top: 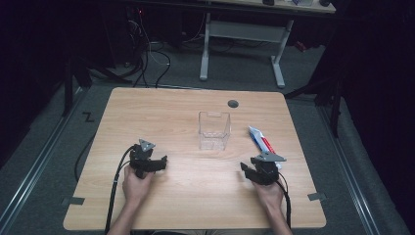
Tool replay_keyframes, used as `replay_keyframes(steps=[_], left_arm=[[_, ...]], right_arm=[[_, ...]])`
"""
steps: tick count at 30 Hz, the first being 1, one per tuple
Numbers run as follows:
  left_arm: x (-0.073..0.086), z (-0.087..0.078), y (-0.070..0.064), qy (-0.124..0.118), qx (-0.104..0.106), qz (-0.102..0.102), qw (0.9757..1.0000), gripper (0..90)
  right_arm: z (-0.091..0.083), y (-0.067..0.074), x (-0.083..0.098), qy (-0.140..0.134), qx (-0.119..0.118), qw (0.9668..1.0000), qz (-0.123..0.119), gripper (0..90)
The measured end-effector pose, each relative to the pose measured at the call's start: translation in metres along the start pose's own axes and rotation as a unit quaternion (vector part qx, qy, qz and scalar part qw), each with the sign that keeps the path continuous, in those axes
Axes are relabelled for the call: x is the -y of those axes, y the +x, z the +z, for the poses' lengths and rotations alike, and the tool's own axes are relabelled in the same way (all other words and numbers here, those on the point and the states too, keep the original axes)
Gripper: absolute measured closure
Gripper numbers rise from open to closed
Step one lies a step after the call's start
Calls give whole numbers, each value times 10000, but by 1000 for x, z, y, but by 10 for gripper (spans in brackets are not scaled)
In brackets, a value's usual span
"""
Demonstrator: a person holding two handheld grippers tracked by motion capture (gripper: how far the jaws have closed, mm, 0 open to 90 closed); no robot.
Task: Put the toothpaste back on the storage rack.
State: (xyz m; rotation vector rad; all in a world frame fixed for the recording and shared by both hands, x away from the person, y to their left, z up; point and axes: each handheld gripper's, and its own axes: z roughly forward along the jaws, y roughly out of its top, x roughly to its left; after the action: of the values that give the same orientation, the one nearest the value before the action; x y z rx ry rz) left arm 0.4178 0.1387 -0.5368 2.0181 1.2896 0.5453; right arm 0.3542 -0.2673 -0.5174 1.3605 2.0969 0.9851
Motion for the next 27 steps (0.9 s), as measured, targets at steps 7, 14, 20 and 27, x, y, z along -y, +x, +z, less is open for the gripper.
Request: replay_keyframes(steps=[7,14,20,27], left_arm=[[0,0,0,0,0,1,10000,156],[0,0,0,0,-1,1,10000,156],[0,0,0,1,-1,1,10000,156],[0,0,0,1,-3,-1,10000,156]], right_arm=[[-5,2,0,-20,-2,10000,16,504],[-11,-1,4,-71,19,9999,89,497],[-19,-5,7,-134,67,9997,178,497],[-23,-8,12,-156,83,9996,215,478]])
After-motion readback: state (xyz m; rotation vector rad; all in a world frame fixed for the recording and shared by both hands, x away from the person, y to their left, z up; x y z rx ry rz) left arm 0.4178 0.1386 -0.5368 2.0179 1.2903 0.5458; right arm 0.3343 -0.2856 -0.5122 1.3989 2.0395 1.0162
